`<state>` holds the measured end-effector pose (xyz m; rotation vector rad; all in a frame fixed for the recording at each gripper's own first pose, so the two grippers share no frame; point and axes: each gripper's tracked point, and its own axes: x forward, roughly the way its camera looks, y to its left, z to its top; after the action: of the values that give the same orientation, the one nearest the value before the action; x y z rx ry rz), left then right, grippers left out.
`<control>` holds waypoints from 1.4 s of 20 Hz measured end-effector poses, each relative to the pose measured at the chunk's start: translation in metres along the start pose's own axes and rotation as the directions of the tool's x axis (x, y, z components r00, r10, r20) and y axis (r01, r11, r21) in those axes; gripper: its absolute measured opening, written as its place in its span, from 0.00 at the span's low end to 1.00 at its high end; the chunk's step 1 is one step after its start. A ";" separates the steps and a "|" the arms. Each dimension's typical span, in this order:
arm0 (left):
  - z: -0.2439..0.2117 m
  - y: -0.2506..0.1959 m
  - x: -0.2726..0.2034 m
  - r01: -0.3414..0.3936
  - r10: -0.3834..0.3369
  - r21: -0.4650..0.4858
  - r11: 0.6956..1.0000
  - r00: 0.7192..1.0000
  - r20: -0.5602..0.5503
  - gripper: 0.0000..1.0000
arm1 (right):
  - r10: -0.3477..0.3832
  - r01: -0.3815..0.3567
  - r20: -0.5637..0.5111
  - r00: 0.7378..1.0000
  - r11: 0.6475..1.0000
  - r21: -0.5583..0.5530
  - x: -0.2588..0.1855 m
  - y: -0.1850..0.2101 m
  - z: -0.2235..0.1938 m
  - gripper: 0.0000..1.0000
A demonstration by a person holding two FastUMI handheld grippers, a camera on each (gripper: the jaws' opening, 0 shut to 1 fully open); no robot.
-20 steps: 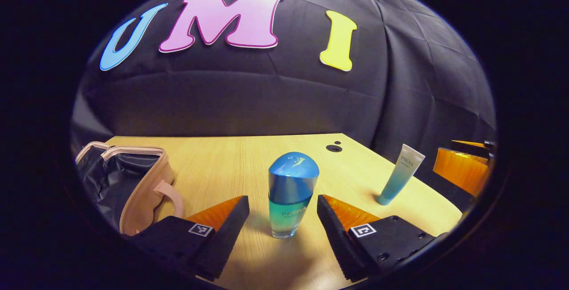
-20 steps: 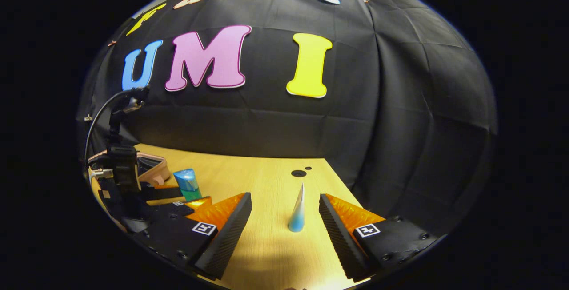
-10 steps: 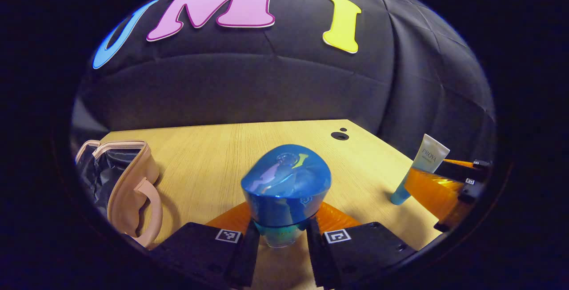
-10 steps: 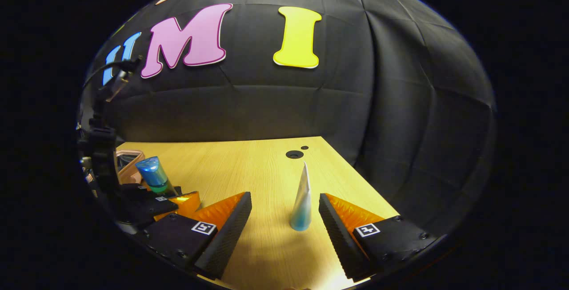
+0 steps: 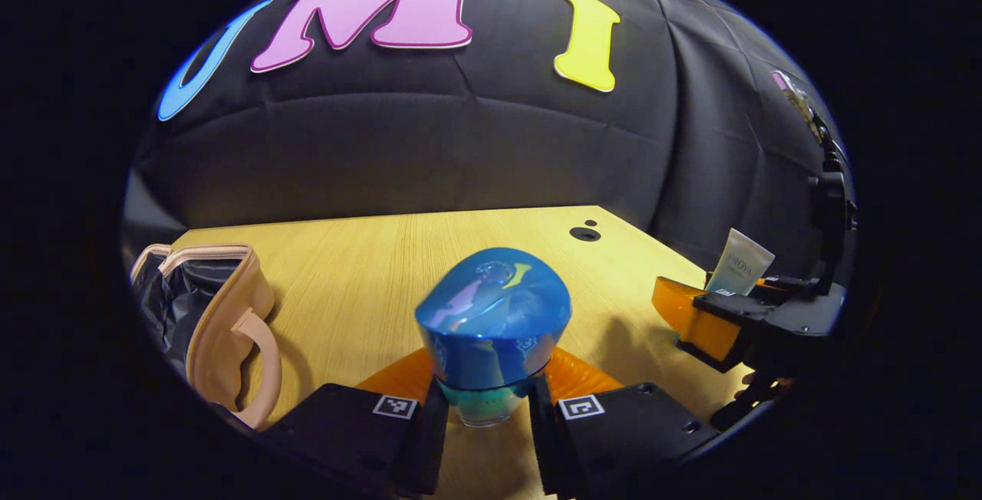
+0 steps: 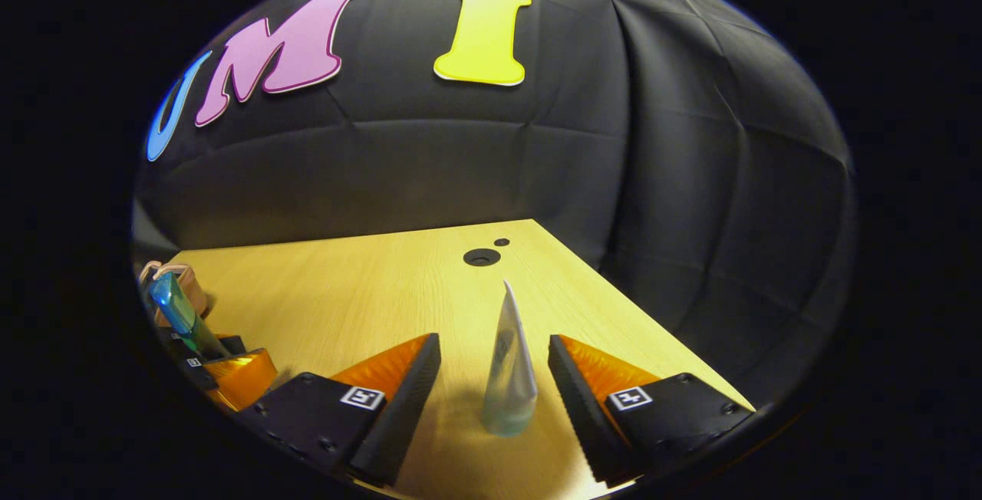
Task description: First open the suitcase, pack the skin care products into it, and then close the suitcase.
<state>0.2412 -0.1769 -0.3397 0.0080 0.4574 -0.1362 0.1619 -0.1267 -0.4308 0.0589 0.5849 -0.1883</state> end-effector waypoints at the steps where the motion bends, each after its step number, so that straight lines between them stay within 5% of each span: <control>1: 0.001 0.001 -0.001 0.000 0.000 0.001 1.000 1.000 0.000 0.52 | 0.007 -0.007 -0.023 1.000 1.000 0.002 0.002 0.000 -0.006 0.71; 3: 0.001 0.001 0.000 0.001 -0.001 0.001 1.000 1.000 0.003 0.49 | 0.037 -0.036 -0.030 0.999 0.999 0.008 0.003 0.006 -0.008 0.31; 4: 0.001 0.001 0.000 0.002 -0.002 0.002 1.000 1.000 0.004 0.52 | 0.048 -0.048 -0.033 0.998 0.999 -0.004 0.002 0.008 -0.008 0.36; 5: 0.001 0.000 0.002 0.008 -0.008 0.013 1.000 1.000 0.003 0.52 | 0.079 -0.080 -0.027 0.997 0.997 -0.025 -0.001 0.013 -0.007 0.25; 19: 0.045 0.041 -0.063 0.025 -0.017 -0.053 0.998 0.990 0.141 0.48 | 0.185 -0.178 0.056 0.981 0.978 -0.109 -0.087 0.065 0.054 0.25; 24: 0.080 0.117 -0.131 -0.051 0.065 -0.096 0.994 0.986 0.152 0.51 | 0.287 -0.270 0.083 0.954 0.948 -0.171 -0.138 0.120 0.088 0.25; 28: 0.068 0.219 -0.166 -0.183 0.191 -0.094 0.979 0.978 0.082 0.51 | 0.368 -0.347 0.090 0.925 0.919 -0.188 -0.174 0.176 0.102 0.25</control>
<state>0.1523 0.0585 -0.2108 -0.0396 0.3690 0.0687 0.1095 0.0622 -0.2492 -0.0105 0.4549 0.2150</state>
